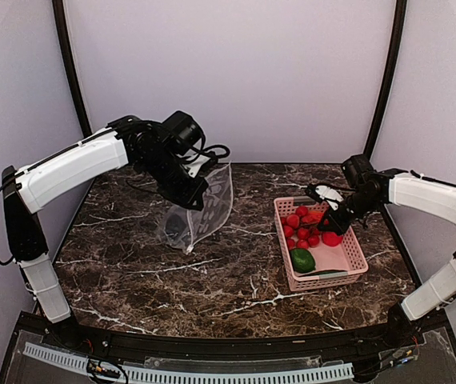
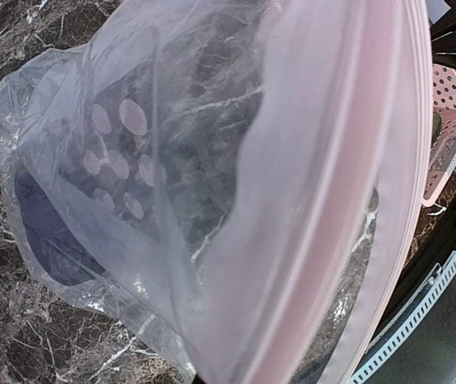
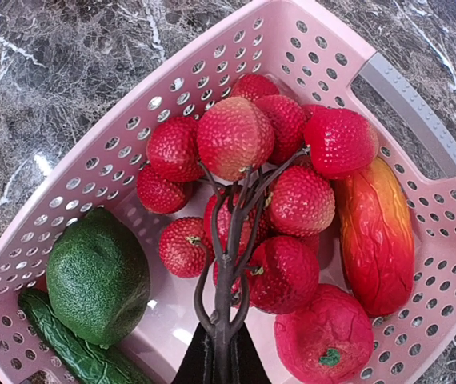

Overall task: Place the food in the zip-top bag and seal the zipper
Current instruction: Pick up the fake fruit from the bin, then place the fake fruit in the zipper food storage bag.

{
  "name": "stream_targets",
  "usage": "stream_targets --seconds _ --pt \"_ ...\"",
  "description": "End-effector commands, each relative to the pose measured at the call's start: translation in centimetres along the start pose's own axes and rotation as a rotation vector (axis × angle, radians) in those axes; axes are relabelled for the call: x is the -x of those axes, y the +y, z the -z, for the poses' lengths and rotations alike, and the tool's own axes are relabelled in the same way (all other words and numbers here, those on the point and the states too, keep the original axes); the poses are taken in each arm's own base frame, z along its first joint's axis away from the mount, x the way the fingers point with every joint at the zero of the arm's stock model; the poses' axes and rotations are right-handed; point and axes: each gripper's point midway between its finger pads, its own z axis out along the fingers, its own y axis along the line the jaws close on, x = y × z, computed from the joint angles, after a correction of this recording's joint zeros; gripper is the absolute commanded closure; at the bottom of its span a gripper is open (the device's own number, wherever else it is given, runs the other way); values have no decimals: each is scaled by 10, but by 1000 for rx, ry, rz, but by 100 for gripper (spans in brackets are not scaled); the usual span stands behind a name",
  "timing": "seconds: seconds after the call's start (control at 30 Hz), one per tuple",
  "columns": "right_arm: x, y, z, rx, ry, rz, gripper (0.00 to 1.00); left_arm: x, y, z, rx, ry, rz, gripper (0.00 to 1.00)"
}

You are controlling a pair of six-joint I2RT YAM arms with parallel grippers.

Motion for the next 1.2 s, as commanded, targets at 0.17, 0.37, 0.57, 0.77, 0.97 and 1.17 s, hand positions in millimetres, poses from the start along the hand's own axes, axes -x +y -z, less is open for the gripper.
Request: stream_targets --seconds 0.17,0.37,0.57,0.77,0.97,1.17 --pt "23 7 58 -62 -98 64 100 3 -7 0 -47 -25 24 99" --pt "33 17 100 -107 -168 100 100 8 -9 -9 -61 -34 45 99" --pt "57 38 138 -56 -283 140 100 17 -10 -13 -63 -67 76 99" --pt "98 74 186 95 -468 215 100 28 -15 -18 -94 -99 113 99" --pt "124 99 214 241 -580 275 100 39 -21 -18 -127 -135 139 99" --pt "144 116 225 411 -655 286 100 50 -30 -13 -173 -168 164 99"
